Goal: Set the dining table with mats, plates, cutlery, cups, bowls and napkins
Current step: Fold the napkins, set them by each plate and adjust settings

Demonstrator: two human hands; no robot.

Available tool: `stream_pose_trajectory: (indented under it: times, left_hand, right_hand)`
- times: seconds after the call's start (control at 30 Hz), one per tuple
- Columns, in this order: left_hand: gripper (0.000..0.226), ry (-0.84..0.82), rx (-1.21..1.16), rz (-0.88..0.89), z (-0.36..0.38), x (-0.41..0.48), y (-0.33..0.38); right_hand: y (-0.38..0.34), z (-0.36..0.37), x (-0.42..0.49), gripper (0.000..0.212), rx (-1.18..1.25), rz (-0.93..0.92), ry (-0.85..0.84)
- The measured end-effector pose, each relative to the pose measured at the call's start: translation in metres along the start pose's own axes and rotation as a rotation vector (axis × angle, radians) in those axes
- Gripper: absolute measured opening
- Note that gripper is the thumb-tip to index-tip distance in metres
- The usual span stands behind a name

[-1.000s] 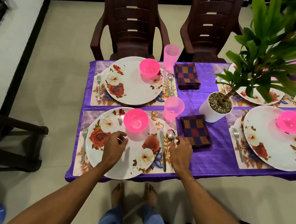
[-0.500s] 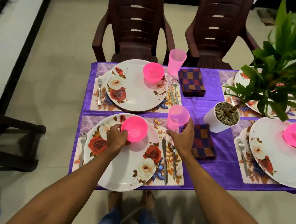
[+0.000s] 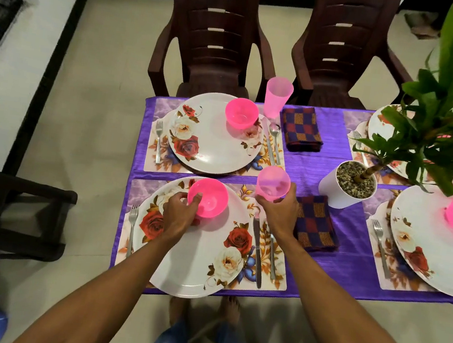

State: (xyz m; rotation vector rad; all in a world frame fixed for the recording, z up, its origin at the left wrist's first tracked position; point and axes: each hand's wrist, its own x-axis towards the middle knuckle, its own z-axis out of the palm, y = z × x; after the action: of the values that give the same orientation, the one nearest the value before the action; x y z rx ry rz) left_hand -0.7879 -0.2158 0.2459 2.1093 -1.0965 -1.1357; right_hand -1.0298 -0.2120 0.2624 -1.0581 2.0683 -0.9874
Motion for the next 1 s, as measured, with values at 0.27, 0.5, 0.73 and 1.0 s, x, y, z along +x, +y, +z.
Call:
stream_pose_trajectory:
  times: [0.27,0.5,0.73,1.0]
  left_hand:
    - [0.076,0.044,-0.059,-0.013,-0.01,-0.004,0.007]
    - [0.071,0.034,-0.062,-0.007,-0.015,-0.009,0.013]
    - [0.08,0.028,-0.057,0.004,-0.019,-0.013,0.013]
    - [0.077,0.273,-0.063,0.001,-0.028,-0.024,0.007]
  right_hand:
    - [0.003,0.0,-0.005,0.085,-0.02,-0.016,0.017]
    - [0.001,-0.002,-0.007,0.086,-0.026,-0.029,0.007]
    - [0.005,-0.009,-0.011,0.1,-0.023,-0.013,0.004]
    - [0.019,-0.023,-0.03,0.074,-0.066,-0.027,-0.029]
